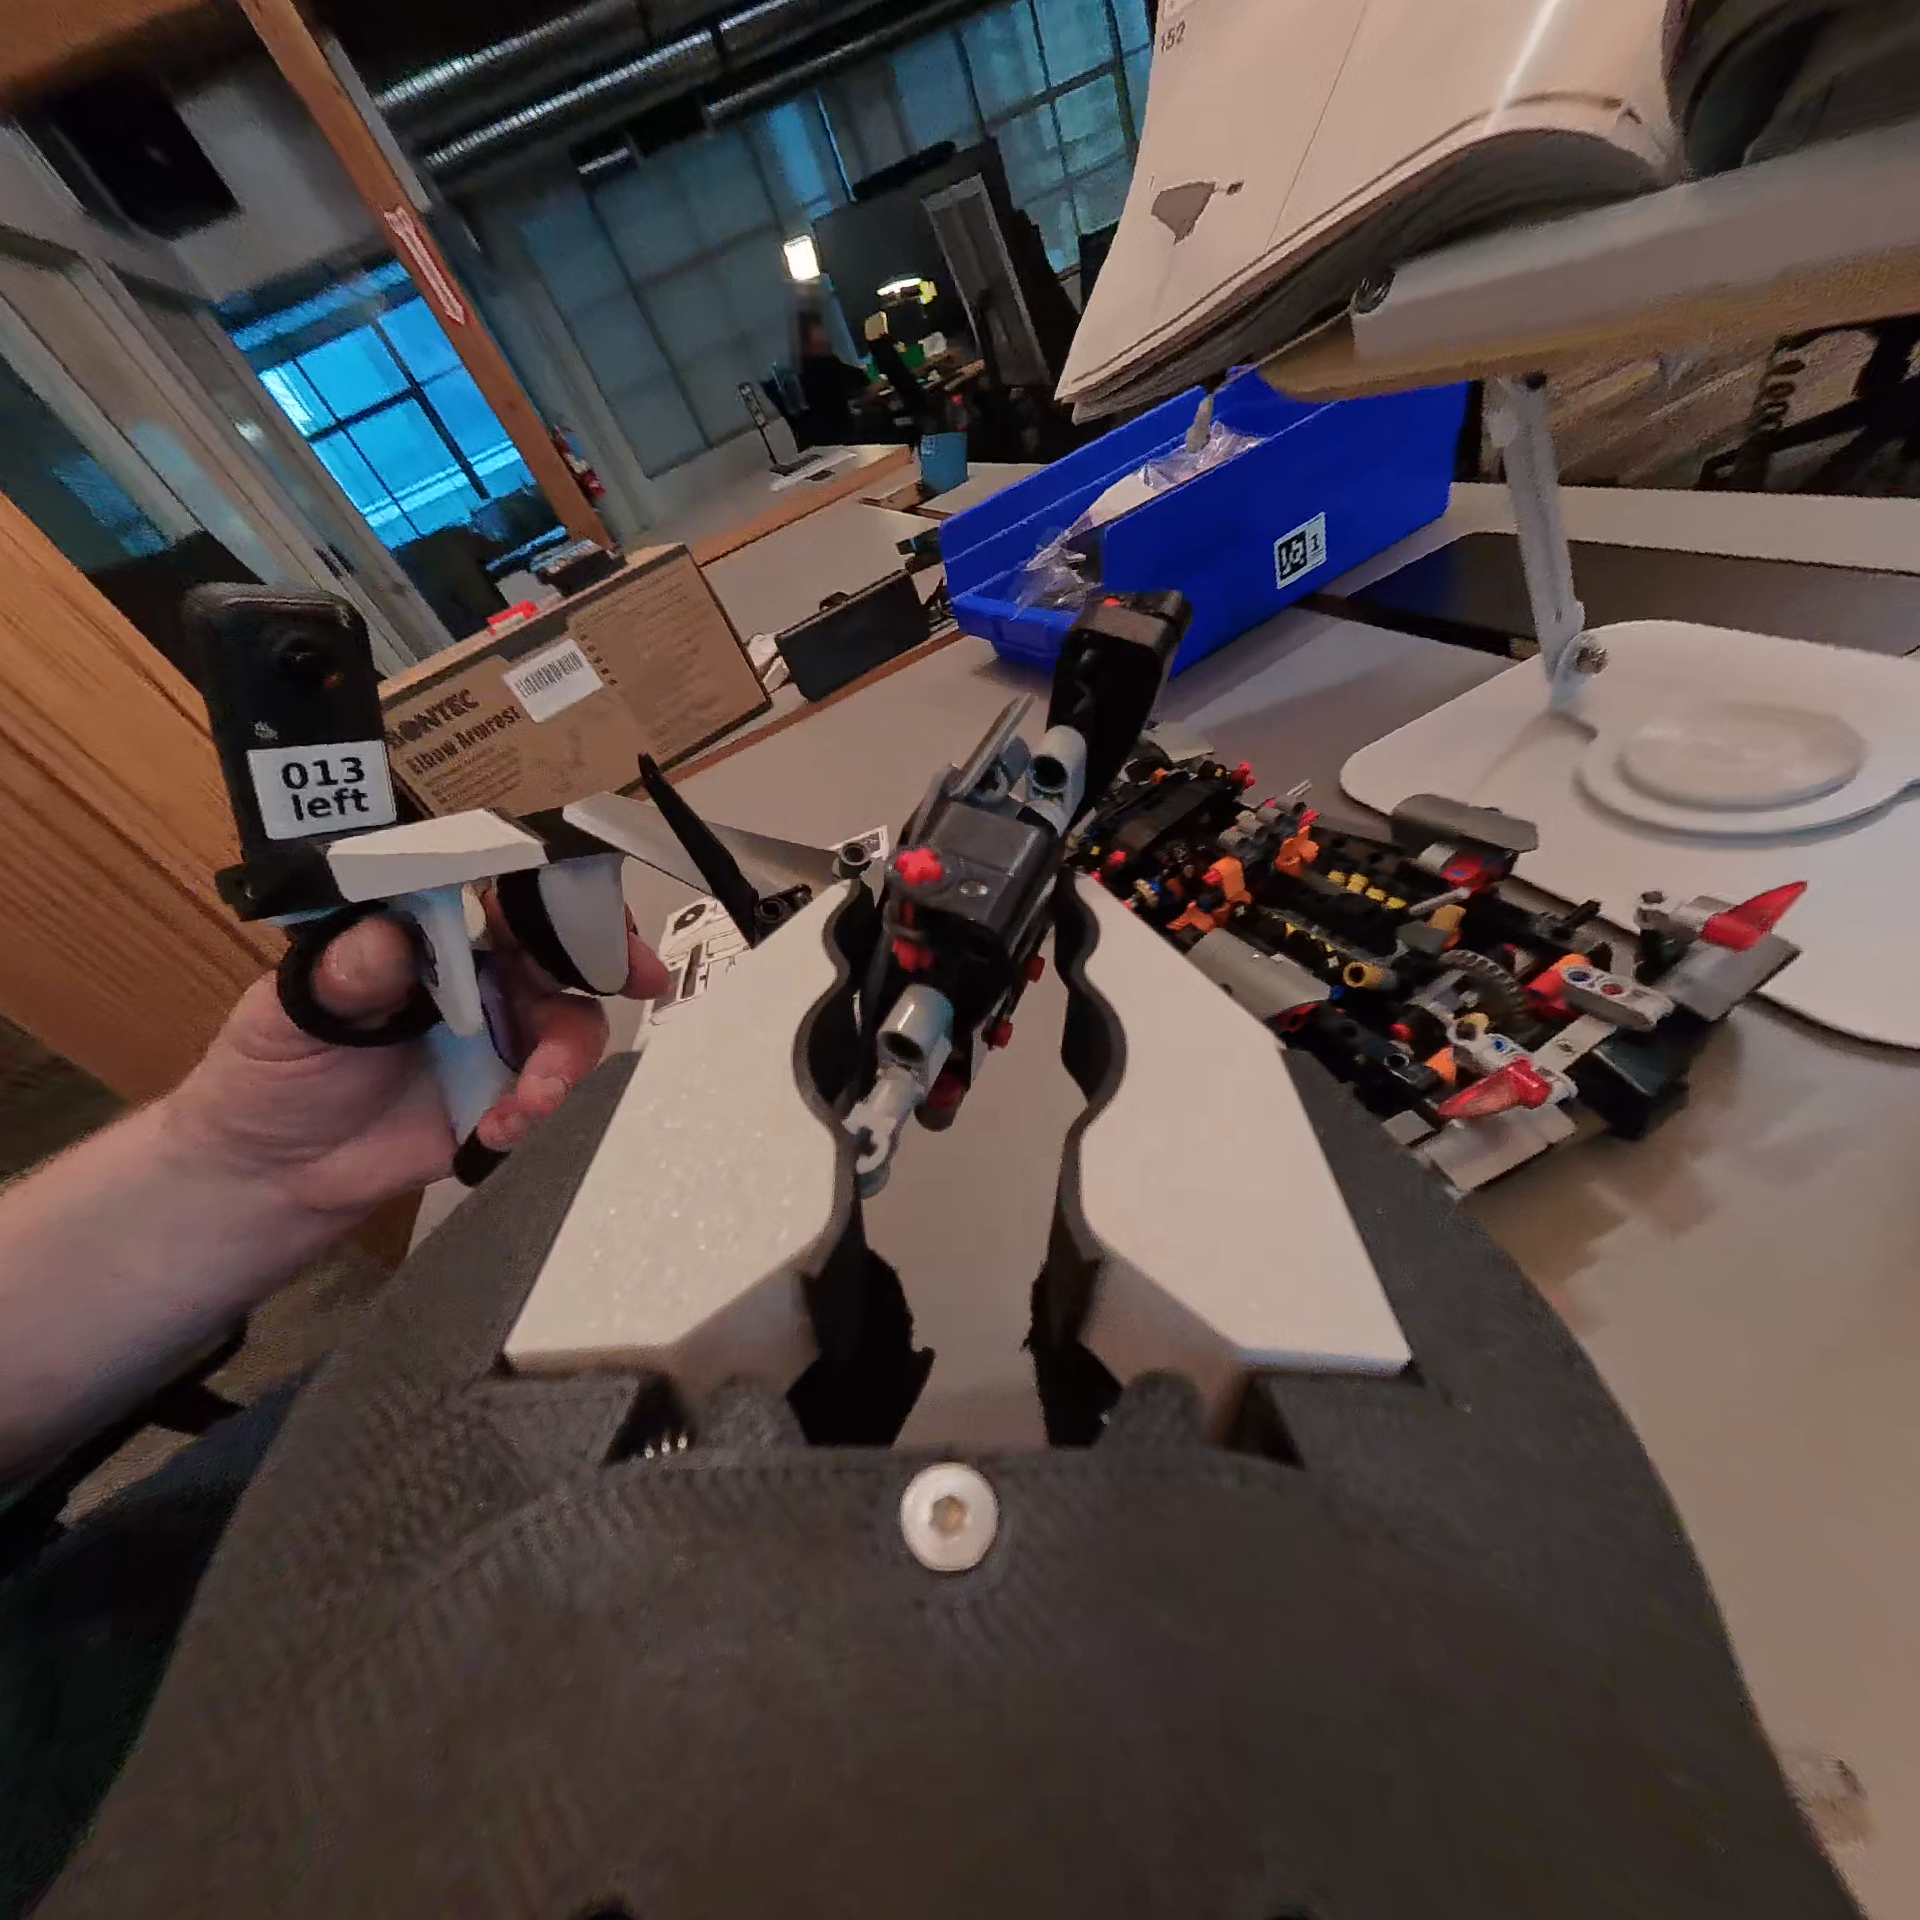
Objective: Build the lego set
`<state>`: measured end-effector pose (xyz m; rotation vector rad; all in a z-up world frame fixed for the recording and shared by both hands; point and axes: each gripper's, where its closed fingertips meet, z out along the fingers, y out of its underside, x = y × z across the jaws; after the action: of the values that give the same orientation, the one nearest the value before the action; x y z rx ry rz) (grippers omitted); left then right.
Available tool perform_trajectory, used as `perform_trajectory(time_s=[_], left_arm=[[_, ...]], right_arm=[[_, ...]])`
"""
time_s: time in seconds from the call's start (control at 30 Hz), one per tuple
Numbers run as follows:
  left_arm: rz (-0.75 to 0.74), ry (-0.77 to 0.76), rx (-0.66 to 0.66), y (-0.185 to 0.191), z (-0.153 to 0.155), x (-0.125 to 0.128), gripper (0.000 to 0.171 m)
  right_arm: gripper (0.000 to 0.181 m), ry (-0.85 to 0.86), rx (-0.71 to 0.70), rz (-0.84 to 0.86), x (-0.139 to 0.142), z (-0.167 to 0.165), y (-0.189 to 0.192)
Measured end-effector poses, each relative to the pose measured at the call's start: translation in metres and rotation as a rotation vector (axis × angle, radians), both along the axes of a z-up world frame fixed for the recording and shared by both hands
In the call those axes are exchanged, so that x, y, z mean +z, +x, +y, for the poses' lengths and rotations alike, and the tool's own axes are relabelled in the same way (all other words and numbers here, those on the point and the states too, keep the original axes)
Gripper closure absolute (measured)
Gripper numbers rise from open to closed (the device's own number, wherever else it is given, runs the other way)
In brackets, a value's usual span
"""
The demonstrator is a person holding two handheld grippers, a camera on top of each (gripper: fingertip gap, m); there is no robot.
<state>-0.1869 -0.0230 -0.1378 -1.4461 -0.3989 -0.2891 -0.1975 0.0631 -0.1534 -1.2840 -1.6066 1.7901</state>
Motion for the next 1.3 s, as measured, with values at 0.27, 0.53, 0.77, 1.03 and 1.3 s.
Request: perform_trajectory(time_s=[0.27,0.53,0.77,1.03,1.3], left_arm=[[-0.072,-0.05,0.004,-0.005,0.006,-0.01,0.146],[-0.141,-0.07,0.005,-0.01,0.012,-0.024,0.158],[0.168,-0.2,0.165,-0.023,-0.006,-0.006,0.125],[0.563,-0.479,0.099,0.01,0.031,-0.007,0.14],[0.589,-0.479,0.099,0.009,0.039,-0.006,0.171]], right_arm=[[0.148,0.141,-0.05,0.039,0.003,0.003,0.001],[0.148,0.165,-0.071,0.053,0.006,0.009,0.001],[0.148,0.187,-0.082,0.04,0.003,0.009,-0.001],[0.148,0.213,-0.089,0.04,0.002,0.008,-0.001],[0.148,0.221,-0.079,0.045,0.003,0.004,0.0]])
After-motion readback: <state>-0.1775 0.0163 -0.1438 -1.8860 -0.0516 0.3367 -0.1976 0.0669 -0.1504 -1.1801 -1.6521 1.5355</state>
